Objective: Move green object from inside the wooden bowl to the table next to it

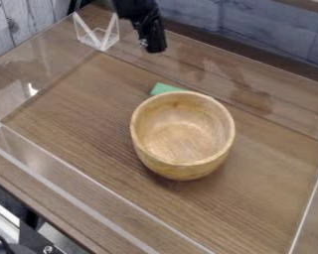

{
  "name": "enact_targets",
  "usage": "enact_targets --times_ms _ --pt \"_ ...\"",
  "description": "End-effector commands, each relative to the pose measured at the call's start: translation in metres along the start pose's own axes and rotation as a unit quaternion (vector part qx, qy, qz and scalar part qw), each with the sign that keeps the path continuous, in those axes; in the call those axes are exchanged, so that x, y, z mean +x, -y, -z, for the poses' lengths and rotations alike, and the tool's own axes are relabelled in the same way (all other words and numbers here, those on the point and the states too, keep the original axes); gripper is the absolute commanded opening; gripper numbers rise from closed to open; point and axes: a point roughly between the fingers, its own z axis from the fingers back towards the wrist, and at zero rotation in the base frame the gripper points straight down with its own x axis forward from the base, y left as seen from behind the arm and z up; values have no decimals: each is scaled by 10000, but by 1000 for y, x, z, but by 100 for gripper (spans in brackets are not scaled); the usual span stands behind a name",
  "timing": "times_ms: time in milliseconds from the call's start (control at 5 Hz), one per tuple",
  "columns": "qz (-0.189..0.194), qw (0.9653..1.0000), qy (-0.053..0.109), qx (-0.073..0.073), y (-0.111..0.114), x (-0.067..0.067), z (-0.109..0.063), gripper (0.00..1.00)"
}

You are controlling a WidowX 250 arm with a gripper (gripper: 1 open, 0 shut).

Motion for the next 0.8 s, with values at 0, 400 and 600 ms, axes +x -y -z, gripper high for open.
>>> enact_targets --times_ms 0,400,600 --pt "20 9996 -48 -272 11 2 -15 0" --pt "4 9998 -105 -159 13 8 -7 0" --pt "397 9991 -155 -3 3 16 -10 100"
